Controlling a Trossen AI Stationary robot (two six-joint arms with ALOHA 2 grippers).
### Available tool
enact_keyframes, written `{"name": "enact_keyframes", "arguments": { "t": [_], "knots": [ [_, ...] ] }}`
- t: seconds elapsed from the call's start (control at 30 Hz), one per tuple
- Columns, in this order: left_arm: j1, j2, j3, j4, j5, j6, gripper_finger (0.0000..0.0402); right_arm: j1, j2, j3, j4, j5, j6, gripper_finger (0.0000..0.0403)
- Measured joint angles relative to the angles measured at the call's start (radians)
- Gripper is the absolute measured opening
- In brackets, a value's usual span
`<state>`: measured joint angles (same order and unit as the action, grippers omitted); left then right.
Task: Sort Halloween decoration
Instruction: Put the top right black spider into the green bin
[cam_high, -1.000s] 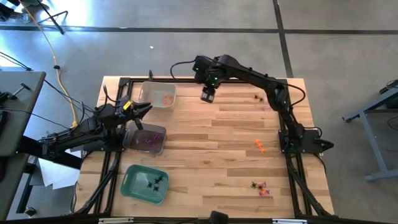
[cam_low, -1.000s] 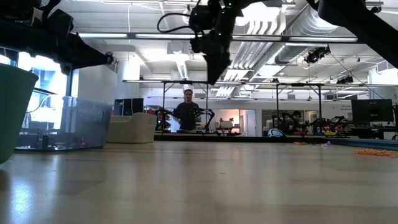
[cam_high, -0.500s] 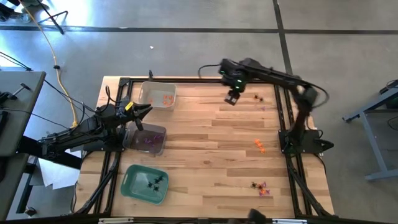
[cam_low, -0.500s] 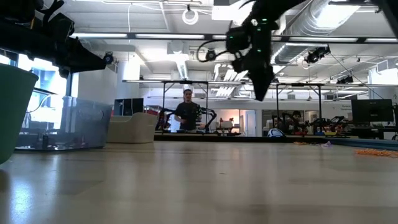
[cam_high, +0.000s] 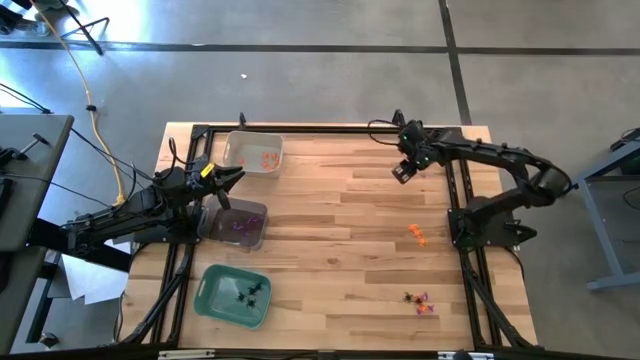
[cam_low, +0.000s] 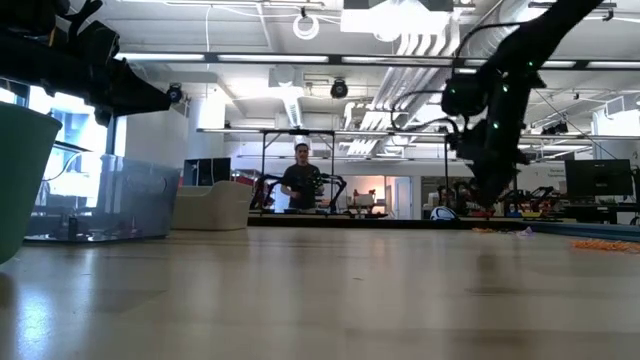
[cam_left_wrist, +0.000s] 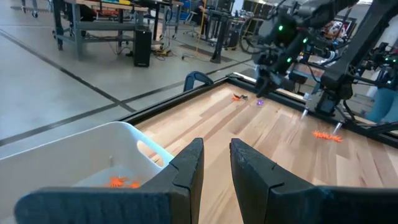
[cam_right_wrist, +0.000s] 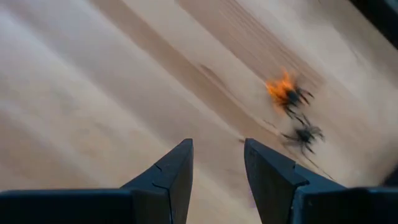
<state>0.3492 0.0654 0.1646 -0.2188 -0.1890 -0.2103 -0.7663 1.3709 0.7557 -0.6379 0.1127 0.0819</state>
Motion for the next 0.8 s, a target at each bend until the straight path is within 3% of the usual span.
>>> {"name": "enact_keyframes", "arguments": {
  "t": [0.37,0.8],
  "knots": [
    [0.000,0.000,0.000,0.006,0.000,-0.023,0.0065,-0.180,0.009,-0.064,0.125,0.084,0.091,0.0138],
    [-0.001,0.000,0.000,0.006,0.000,-0.015,0.0064,-0.178,0.009,-0.056,0.136,0.071,0.183,0.0138]
  ]
}}
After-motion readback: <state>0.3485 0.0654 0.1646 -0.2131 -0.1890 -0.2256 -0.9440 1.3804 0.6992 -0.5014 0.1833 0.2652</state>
